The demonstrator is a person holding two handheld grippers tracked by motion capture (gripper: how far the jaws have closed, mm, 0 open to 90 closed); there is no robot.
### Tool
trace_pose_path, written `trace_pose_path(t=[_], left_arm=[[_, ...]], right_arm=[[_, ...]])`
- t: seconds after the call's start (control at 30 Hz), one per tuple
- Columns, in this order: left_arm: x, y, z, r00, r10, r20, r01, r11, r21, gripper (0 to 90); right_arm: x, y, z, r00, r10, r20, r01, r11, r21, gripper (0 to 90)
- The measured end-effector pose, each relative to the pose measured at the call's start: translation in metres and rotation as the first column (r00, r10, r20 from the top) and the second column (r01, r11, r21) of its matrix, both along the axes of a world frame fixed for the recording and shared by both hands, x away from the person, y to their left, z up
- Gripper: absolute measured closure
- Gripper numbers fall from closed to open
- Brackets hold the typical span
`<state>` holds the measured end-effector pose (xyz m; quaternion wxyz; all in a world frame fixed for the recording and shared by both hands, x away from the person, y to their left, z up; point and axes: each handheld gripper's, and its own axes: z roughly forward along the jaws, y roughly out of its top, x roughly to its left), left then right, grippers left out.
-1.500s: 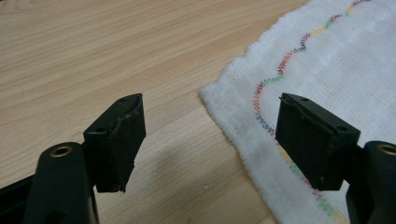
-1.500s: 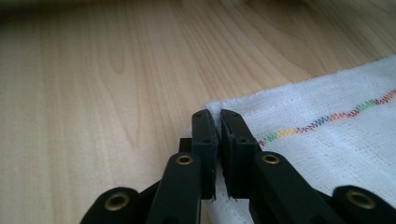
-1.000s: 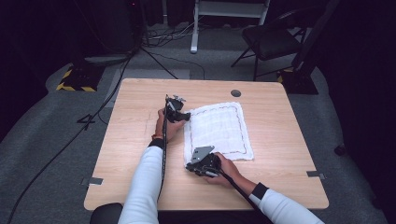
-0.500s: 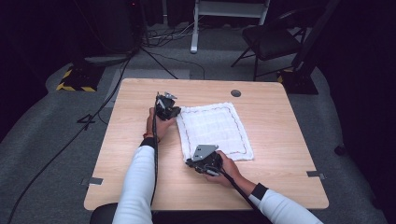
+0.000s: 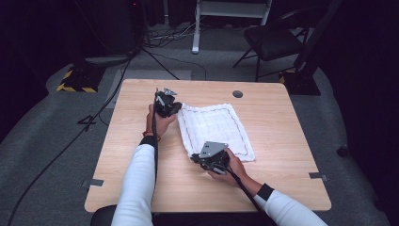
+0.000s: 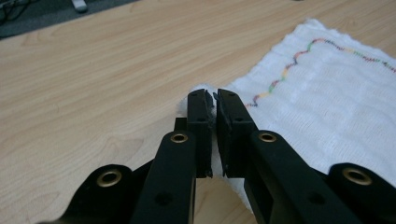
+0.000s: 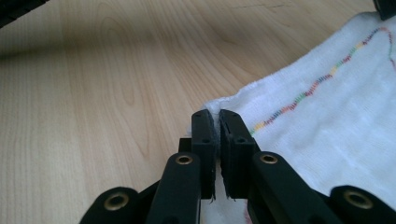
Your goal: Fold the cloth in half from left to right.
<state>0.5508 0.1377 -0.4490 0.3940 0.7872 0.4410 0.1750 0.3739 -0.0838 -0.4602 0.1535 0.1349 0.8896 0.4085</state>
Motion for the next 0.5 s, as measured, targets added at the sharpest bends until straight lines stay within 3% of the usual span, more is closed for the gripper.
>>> trace_pose_path(t=[0.2, 0.5], left_arm=[[0.004, -0.016, 0.005, 0.9999, -0.005, 0.013, 0.005, 1.0, -0.001, 84.8], [0.011, -0.056, 0.013, 0.9983, -0.035, 0.046, 0.034, 0.9993, 0.016, 85.7]], right_arm=[[0.001, -0.021, 0.003, 0.9995, -0.029, 0.011, 0.029, 0.9995, 0.01, 85.4], [0.002, -0.061, 0.009, 0.9964, -0.084, -0.002, 0.084, 0.996, 0.029, 85.5]])
